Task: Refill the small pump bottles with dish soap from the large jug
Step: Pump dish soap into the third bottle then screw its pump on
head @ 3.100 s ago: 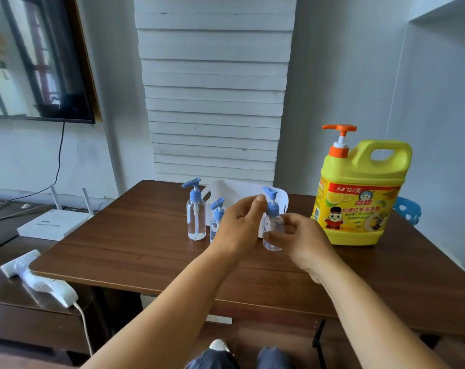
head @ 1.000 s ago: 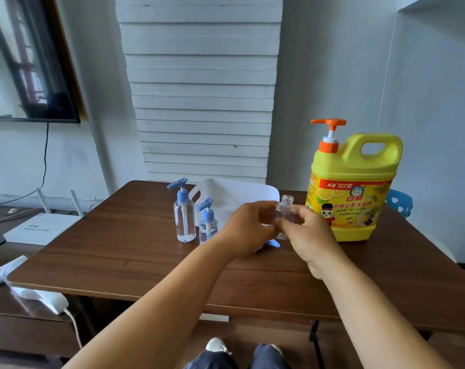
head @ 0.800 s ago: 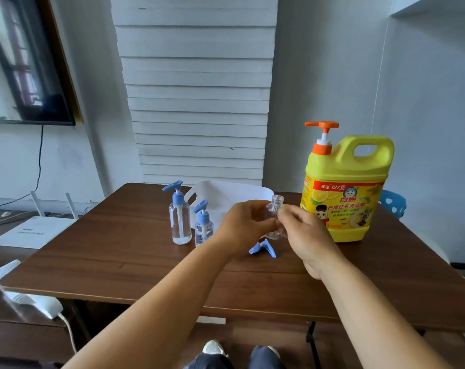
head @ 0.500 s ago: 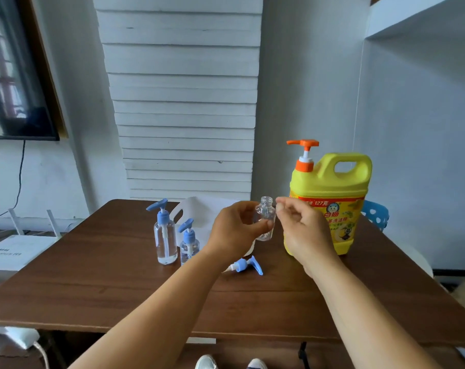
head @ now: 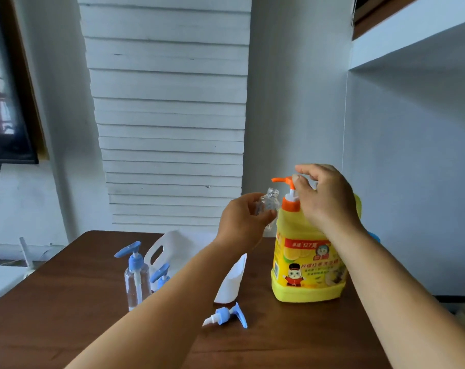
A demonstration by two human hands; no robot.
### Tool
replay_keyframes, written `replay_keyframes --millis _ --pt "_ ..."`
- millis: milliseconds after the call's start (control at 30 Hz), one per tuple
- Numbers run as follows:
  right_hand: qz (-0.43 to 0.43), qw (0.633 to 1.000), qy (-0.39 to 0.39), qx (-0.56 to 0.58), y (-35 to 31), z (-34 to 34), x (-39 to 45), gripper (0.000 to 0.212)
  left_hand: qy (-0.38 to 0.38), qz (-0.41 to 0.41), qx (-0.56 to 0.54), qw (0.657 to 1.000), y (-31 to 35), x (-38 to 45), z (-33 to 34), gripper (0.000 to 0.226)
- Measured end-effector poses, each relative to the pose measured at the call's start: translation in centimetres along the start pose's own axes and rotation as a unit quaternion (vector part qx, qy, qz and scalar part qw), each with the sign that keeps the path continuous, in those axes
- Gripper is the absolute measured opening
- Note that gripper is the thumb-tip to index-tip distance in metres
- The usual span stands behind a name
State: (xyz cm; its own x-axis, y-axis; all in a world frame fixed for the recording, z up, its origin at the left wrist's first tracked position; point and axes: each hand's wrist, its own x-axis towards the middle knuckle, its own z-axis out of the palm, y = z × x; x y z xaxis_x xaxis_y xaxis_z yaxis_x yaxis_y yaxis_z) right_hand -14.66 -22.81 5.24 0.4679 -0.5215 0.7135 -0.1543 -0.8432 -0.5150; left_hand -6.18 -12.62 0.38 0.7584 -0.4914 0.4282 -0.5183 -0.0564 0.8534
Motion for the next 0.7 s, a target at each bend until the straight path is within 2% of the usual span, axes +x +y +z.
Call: replay_keyframes --millis 133,367,700 --pt "-0.01 0.998 -0.06 -0.013 0.3 0.0 1.3 0.024 -0.005 0.009 0.019 1.0 0.1 1.4 0.1 0.024" --pt "-0.006 0.992 -0.123 -0.012 0.3 -0.2 3.1 0.018 -0.007 0.02 0.048 0.999 0.2 2.7 -0.1 0.027" --pt "0.0 0.983 -0.174 -0.05 0.0 -0.1 3.8 0.014 -0.006 0.062 0.123 0.99 -0.6 3.0 -0.4 0.027"
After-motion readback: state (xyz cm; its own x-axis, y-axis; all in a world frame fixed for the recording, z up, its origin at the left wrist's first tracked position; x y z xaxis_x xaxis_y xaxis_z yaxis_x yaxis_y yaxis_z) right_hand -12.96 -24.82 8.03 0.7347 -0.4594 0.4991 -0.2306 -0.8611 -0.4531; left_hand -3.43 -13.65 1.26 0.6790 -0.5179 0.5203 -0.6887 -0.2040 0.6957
